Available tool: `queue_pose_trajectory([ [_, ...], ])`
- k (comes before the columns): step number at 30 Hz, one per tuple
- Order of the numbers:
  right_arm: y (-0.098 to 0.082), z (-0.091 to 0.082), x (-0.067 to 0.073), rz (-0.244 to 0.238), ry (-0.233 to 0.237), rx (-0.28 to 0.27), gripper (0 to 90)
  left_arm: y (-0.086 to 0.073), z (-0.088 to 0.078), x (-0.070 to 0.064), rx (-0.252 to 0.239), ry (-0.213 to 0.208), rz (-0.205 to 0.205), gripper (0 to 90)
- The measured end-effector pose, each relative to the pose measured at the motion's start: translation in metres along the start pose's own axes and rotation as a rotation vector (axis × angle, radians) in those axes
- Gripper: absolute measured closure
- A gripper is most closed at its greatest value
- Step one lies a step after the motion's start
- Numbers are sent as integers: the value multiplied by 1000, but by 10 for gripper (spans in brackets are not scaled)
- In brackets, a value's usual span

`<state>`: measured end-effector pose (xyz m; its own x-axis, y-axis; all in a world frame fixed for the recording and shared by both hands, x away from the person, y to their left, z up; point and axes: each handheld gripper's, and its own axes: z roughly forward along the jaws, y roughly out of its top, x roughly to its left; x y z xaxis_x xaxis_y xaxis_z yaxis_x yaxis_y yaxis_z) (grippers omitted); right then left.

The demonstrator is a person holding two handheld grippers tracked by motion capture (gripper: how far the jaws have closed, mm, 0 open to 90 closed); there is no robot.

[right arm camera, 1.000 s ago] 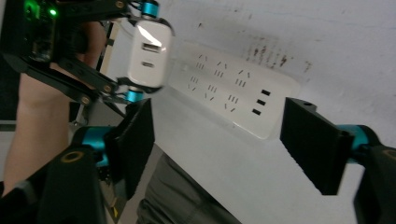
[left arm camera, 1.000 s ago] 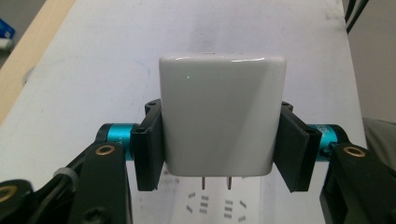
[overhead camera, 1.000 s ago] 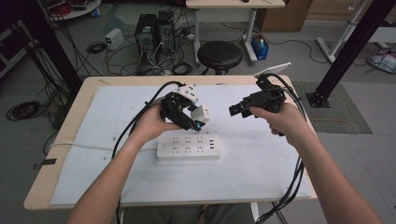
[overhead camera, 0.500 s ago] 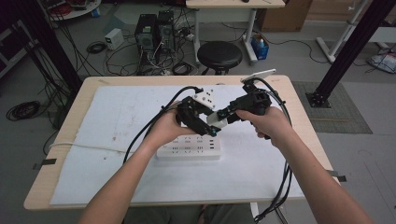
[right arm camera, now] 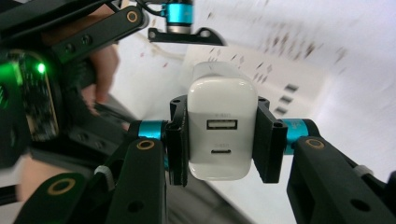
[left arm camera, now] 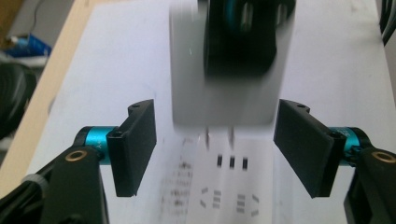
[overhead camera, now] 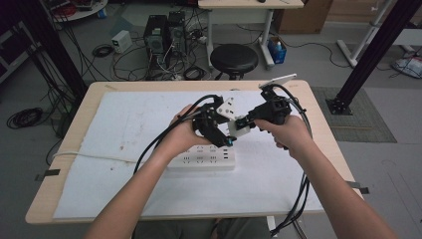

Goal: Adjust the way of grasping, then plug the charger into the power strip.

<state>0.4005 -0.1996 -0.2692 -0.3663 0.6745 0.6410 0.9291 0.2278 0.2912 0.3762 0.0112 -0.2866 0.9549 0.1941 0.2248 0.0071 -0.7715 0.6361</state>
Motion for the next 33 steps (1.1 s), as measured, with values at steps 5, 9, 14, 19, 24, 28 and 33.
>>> queue_pose_trajectory([
  [5,3,-22,3,-173,-152,4,621,-25,-18,14,202,6,-55,236],
  [9,5,-33,13,-364,-330,63,620,-48,-39,27,376,-19,-144,236],
  [14,7,-33,24,-588,-554,184,620,-77,-70,42,548,-32,-280,236],
  [19,7,-35,27,-723,-574,232,620,-99,-91,52,639,-18,-349,236],
  [24,6,-31,30,-784,-591,303,620,-115,-106,61,669,-12,-393,236],
  [28,8,-32,29,-813,-587,335,620,-123,-112,64,675,-3,-420,236],
  [33,8,-31,30,-831,-576,321,619,-121,-117,62,643,-5,-424,236],
])
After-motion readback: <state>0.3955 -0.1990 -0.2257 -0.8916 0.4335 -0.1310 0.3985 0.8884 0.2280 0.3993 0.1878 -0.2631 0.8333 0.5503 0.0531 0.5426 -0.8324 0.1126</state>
